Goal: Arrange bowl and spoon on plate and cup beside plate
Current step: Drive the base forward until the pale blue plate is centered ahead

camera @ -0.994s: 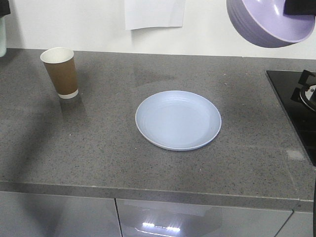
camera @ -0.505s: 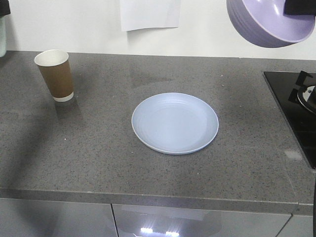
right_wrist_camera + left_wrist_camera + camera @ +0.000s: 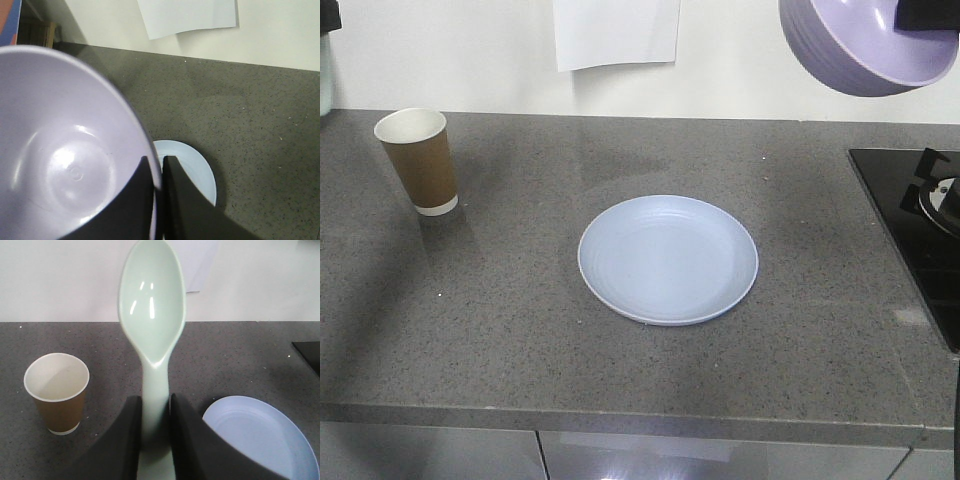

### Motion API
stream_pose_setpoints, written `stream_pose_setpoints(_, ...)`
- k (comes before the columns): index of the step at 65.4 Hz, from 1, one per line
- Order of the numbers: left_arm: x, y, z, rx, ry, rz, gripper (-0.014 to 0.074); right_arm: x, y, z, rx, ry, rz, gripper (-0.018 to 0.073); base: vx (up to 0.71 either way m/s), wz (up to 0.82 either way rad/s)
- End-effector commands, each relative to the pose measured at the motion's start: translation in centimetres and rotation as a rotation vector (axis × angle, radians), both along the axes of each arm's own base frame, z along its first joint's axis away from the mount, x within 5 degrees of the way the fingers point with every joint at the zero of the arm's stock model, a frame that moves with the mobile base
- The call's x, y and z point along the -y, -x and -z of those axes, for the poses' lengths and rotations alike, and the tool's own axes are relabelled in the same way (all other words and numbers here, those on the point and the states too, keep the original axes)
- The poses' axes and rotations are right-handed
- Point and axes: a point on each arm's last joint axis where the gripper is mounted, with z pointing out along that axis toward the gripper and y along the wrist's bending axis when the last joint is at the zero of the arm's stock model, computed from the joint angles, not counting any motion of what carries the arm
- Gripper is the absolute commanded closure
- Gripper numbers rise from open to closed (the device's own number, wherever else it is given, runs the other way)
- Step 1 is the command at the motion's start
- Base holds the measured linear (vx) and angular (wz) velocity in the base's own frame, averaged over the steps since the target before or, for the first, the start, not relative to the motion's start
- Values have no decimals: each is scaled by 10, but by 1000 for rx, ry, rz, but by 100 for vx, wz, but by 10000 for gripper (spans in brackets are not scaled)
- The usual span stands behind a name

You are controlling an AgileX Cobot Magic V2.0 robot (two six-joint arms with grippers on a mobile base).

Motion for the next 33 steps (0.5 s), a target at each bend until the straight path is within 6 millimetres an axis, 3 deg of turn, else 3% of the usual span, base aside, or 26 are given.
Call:
stream_pose_setpoints(1,1,9,-21,107,33,-14,603,-4,11,-22,99,-37,9,564,5,-1)
stream_pose_setpoints(33,1,9,-21,107,33,-14,603,-4,11,-22,99,-37,9,564,4,-1)
